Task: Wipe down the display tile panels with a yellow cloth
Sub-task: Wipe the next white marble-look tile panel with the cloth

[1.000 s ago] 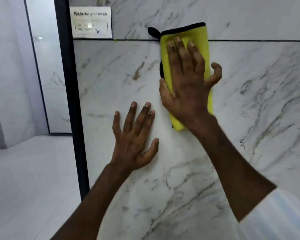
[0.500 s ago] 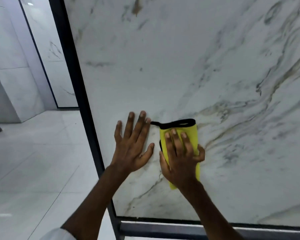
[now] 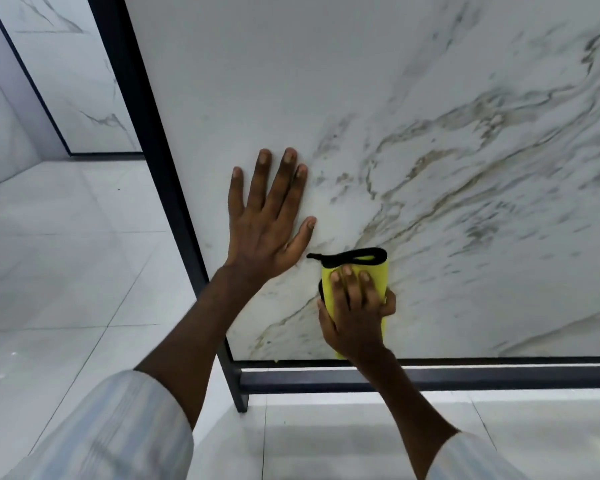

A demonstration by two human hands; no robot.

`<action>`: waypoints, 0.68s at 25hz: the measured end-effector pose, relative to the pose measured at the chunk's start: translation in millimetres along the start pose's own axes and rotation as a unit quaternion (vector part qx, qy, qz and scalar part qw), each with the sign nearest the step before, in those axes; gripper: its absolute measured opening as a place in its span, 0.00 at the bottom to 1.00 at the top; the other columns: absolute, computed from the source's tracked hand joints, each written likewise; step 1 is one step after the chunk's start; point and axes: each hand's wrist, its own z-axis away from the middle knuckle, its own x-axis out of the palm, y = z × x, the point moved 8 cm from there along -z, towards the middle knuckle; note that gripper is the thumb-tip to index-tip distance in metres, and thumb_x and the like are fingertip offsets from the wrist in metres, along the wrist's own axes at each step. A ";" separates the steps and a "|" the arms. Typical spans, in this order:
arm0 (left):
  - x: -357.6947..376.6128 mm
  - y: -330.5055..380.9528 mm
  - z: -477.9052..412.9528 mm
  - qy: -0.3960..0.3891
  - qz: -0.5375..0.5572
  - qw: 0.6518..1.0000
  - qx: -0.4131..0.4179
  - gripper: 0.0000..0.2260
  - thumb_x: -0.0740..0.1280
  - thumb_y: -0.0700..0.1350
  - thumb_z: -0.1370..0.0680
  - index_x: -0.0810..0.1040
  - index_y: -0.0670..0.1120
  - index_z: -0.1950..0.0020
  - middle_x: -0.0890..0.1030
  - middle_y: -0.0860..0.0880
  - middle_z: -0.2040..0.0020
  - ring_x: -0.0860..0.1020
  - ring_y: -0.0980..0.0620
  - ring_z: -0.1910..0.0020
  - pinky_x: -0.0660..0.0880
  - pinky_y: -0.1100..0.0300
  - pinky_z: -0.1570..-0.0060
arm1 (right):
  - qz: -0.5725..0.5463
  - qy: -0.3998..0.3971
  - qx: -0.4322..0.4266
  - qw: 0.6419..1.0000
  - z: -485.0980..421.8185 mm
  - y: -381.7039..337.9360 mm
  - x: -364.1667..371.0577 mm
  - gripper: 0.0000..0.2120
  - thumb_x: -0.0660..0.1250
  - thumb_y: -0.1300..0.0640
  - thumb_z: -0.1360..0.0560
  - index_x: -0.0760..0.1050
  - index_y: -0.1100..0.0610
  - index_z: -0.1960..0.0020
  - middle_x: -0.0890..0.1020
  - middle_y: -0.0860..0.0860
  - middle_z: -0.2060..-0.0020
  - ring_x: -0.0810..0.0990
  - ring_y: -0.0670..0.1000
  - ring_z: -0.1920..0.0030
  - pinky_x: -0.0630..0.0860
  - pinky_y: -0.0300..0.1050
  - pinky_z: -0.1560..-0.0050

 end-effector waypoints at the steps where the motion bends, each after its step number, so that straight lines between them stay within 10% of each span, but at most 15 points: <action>1: -0.4 0.2 -0.6 0.002 0.000 1.000 -0.002 0.31 0.59 0.55 0.16 0.58 0.40 0.17 0.63 0.37 0.19 0.55 0.35 0.18 0.47 0.35 0.21 | -0.014 -0.003 0.001 1.000 3.1 -2.0 -0.6 0.42 0.78 0.45 0.31 0.64 0.54 0.22 0.63 0.52 0.22 0.62 0.58 0.26 0.63 0.65 0.37; 9: 38.6 26.9 98.7 -0.041 0.003 0.999 -0.027 0.34 0.57 0.55 0.15 0.46 0.44 0.15 0.40 0.46 0.15 0.41 0.42 0.16 0.40 0.39 0.19 | -0.066 0.124 0.057 0.988 -71.2 11.3 -18.3 0.34 0.65 0.43 0.22 0.62 0.53 0.20 0.65 0.53 0.22 0.61 0.57 0.22 0.61 0.67 0.32; 17: 44.8 23.3 107.1 0.025 -0.020 0.999 -0.010 0.32 0.54 0.57 0.15 0.51 0.43 0.15 0.44 0.46 0.14 0.44 0.41 0.16 0.43 0.41 0.18 | -0.054 -0.041 0.004 0.998 103.5 -6.1 31.3 0.47 0.82 0.46 0.38 0.65 0.51 0.25 0.63 0.52 0.25 0.61 0.58 0.29 0.61 0.62 0.34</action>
